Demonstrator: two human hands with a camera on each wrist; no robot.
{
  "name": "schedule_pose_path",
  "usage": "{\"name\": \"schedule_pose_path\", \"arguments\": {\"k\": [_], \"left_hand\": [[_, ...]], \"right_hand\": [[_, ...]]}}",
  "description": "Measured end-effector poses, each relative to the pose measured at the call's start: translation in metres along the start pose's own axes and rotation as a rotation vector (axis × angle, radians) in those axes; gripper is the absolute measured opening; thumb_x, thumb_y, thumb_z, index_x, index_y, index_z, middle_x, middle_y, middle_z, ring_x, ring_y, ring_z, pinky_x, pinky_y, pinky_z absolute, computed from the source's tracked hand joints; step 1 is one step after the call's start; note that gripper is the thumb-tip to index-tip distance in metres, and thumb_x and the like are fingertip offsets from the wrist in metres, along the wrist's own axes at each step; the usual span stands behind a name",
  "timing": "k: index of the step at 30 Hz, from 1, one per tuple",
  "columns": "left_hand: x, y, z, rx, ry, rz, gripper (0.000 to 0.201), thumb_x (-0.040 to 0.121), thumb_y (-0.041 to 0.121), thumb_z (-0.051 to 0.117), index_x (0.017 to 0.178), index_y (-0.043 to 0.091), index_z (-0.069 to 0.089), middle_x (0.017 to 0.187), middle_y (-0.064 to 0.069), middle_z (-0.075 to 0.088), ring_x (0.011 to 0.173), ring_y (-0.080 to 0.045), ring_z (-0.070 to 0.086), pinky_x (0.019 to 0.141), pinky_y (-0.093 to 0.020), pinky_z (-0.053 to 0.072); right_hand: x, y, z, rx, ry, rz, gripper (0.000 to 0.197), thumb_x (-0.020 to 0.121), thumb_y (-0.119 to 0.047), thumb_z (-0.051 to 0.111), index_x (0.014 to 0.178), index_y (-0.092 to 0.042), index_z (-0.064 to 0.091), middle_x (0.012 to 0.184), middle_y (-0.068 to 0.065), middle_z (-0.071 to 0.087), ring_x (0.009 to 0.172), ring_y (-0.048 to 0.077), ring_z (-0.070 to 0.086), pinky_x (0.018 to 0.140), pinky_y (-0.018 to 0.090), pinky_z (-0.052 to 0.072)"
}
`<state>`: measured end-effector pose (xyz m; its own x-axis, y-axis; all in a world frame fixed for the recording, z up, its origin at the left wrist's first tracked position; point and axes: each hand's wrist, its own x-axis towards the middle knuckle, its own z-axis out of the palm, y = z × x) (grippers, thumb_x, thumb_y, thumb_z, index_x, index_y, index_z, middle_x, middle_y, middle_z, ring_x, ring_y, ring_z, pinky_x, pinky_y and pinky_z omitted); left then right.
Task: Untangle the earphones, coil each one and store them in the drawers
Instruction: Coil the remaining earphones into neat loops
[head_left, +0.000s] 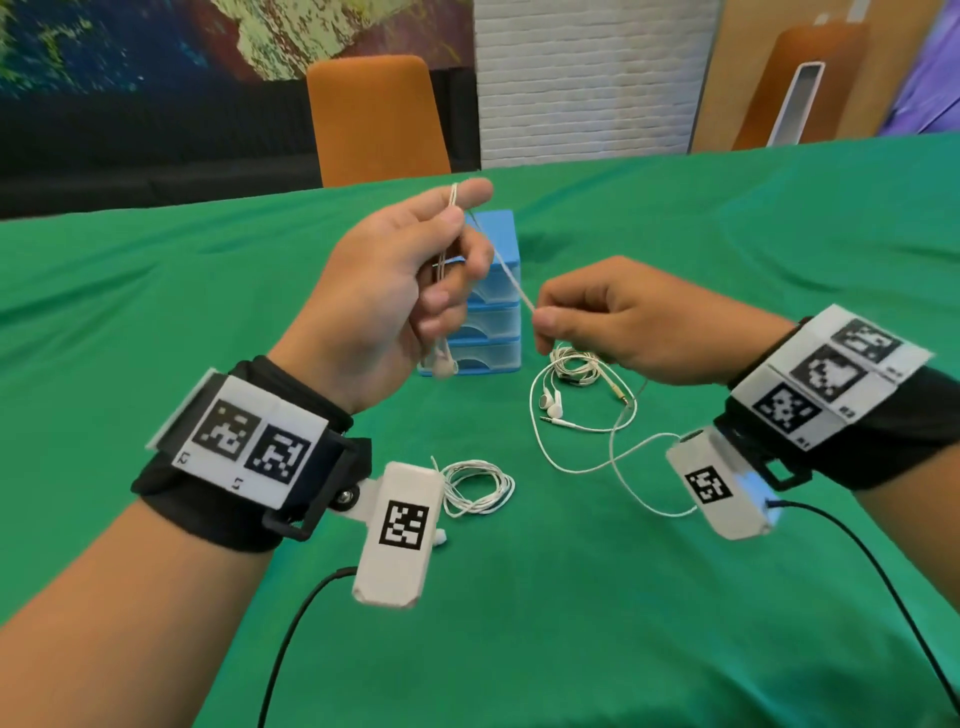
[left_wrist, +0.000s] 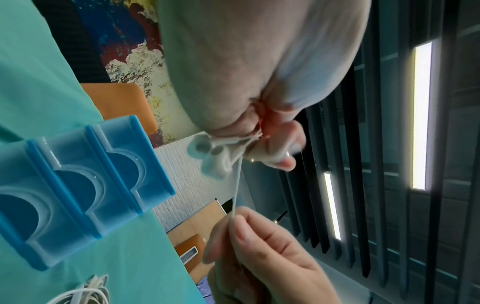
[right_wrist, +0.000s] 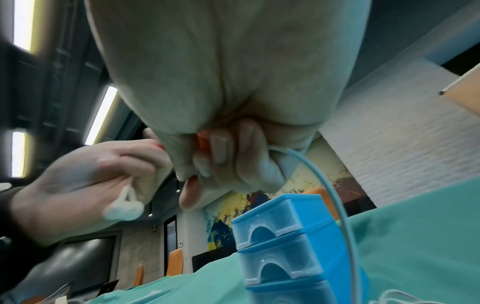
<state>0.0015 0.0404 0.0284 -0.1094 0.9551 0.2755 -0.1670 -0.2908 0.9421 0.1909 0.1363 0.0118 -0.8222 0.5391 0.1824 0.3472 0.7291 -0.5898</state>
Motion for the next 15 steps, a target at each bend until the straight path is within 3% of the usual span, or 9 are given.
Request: {"name": "schedule_pose_path", "arguments": {"k": [1, 3, 5, 7, 9, 11, 13, 15], "left_hand": [[0.001, -0.002, 0.001, -0.017, 0.029, 0.014, 0.035, 0.107, 0.008, 0.036, 0.14, -0.001, 0.044, 0.077, -0.005, 0.067, 0.049, -0.008, 0.049, 0.04, -0.015, 0.039], [0.004, -0.006, 0.001, -0.097, 0.072, 0.033, 0.036, 0.107, 0.002, 0.037, 0.142, -0.004, 0.04, 0.102, -0.015, 0.075, 0.08, -0.015, 0.074, 0.062, -0.017, 0.057], [0.007, -0.011, -0.001, -0.138, 0.111, 0.057, 0.041, 0.105, -0.002, 0.039, 0.146, -0.007, 0.036, 0.122, -0.023, 0.069, 0.109, -0.024, 0.072, 0.087, -0.023, 0.059], [0.008, -0.016, 0.0, -0.035, 0.115, 0.082, 0.045, 0.104, -0.004, 0.04, 0.149, -0.005, 0.034, 0.13, -0.022, 0.064, 0.117, -0.022, 0.068, 0.096, -0.025, 0.055], [0.007, -0.02, 0.001, 0.182, 0.079, 0.104, 0.045, 0.104, -0.005, 0.04, 0.149, -0.005, 0.036, 0.123, -0.012, 0.069, 0.108, -0.012, 0.07, 0.091, -0.024, 0.056], [0.005, -0.021, 0.002, 0.402, -0.022, 0.116, 0.036, 0.105, -0.003, 0.041, 0.14, -0.005, 0.046, 0.096, 0.001, 0.075, 0.081, -0.006, 0.072, 0.076, -0.023, 0.056], [0.0, -0.02, 0.004, 0.51, -0.128, 0.105, 0.024, 0.107, 0.005, 0.041, 0.118, 0.001, 0.061, 0.079, -0.005, 0.072, 0.053, -0.013, 0.062, 0.055, -0.023, 0.048], [-0.005, -0.016, 0.008, 0.515, -0.163, 0.096, 0.029, 0.108, 0.012, 0.04, 0.091, 0.015, 0.064, 0.066, -0.009, 0.064, 0.04, -0.016, 0.044, 0.041, -0.021, 0.035]], "right_hand": [[0.001, -0.005, 0.004, -0.02, -0.027, -0.02, 0.026, 0.102, -0.027, 0.054, 0.084, -0.016, 0.069, 0.056, -0.003, 0.038, 0.05, 0.011, 0.031, 0.048, 0.024, 0.029], [0.002, -0.015, 0.009, -0.055, -0.074, -0.06, 0.025, 0.102, -0.026, 0.055, 0.086, -0.016, 0.071, 0.051, -0.009, 0.041, 0.048, 0.006, 0.034, 0.049, 0.019, 0.029], [0.001, -0.025, 0.01, -0.076, -0.113, -0.088, 0.024, 0.102, -0.025, 0.055, 0.088, -0.016, 0.072, 0.048, -0.013, 0.043, 0.046, 0.005, 0.038, 0.049, 0.015, 0.03], [0.0, -0.035, 0.005, -0.081, -0.136, -0.121, 0.021, 0.101, -0.022, 0.057, 0.089, -0.013, 0.071, 0.05, -0.013, 0.043, 0.048, 0.005, 0.037, 0.05, 0.016, 0.03], [-0.001, -0.041, -0.004, -0.053, -0.127, -0.157, 0.017, 0.099, -0.014, 0.059, 0.088, -0.006, 0.07, 0.054, -0.014, 0.046, 0.05, 0.003, 0.036, 0.052, 0.015, 0.03], [-0.001, -0.044, -0.018, -0.005, -0.089, -0.174, 0.016, 0.098, -0.006, 0.058, 0.088, 0.0, 0.069, 0.058, -0.014, 0.049, 0.051, 0.003, 0.038, 0.053, 0.013, 0.031], [-0.001, -0.043, -0.032, 0.016, -0.049, -0.168, 0.018, 0.099, -0.009, 0.058, 0.087, -0.002, 0.07, 0.057, -0.009, 0.048, 0.05, 0.008, 0.036, 0.05, 0.019, 0.03], [-0.001, -0.038, -0.039, -0.007, 0.022, -0.156, 0.02, 0.099, -0.018, 0.06, 0.086, -0.006, 0.069, 0.057, -0.001, 0.046, 0.051, 0.012, 0.034, 0.048, 0.024, 0.028]]}}
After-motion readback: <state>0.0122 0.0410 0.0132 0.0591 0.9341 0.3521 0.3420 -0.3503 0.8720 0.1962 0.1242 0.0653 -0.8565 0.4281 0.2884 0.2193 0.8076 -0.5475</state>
